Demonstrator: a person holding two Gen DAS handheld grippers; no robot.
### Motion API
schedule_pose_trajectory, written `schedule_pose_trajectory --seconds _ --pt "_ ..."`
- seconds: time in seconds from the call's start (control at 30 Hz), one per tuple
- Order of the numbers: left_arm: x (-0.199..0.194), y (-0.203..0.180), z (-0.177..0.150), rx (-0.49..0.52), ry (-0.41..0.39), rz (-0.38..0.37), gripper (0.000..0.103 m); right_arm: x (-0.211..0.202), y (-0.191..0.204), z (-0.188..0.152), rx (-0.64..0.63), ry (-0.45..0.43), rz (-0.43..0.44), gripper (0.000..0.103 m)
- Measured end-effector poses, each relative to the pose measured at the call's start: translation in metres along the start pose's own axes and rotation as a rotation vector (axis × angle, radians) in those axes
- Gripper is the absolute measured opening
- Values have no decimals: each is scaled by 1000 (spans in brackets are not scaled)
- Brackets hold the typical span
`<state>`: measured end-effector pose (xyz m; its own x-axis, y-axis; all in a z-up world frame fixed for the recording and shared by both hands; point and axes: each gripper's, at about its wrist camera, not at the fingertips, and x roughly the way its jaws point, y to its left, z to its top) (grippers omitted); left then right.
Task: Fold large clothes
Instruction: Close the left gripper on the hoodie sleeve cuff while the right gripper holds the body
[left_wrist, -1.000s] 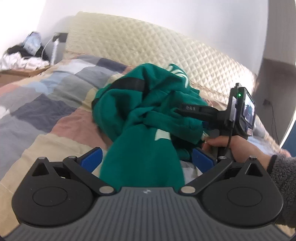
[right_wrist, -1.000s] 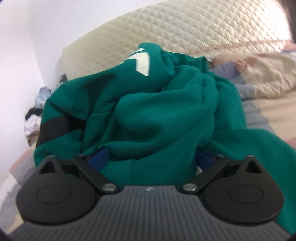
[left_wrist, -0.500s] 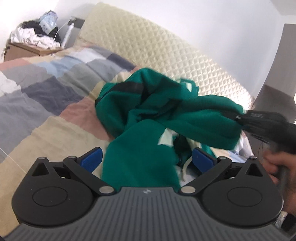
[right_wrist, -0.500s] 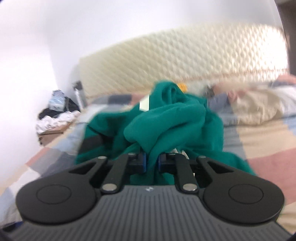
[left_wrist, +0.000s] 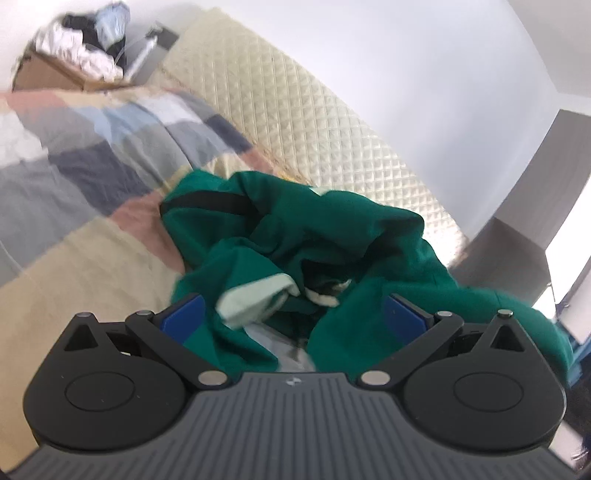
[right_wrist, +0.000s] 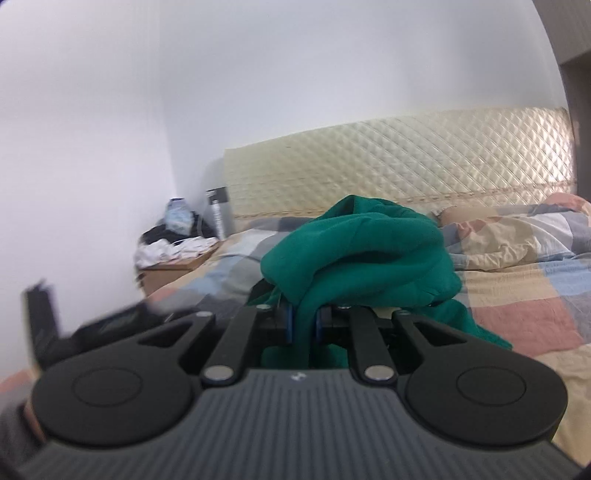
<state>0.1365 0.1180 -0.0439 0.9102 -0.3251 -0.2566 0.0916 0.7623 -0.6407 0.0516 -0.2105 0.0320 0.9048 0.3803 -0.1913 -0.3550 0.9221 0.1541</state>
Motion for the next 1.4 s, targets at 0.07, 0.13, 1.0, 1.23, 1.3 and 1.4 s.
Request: schedule_pose_trajectory --seconds 0.07,0.13,1.0,1.23,1.3,1.4 --pt "-5 -3 -3 -23 27 -16 103 -27 9 -7 -13 -11 26 13" --pt "-8 -5 -8 -56 57 -29 103 -52 17 -13 -19 -14 54 13" --pt "66 37 -55 -91 303 233 103 -71 -50 -53 374 369 -69 62" --pt "90 36 -69 26 324 310 103 2 -119 -49 558 347 -221 67" --pt "95 37 -73 52 325 324 103 37 -132 -53 561 356 -286 66" --pt "100 38 -78 74 336 326 103 76 -154 -66 584 370 -344 65"
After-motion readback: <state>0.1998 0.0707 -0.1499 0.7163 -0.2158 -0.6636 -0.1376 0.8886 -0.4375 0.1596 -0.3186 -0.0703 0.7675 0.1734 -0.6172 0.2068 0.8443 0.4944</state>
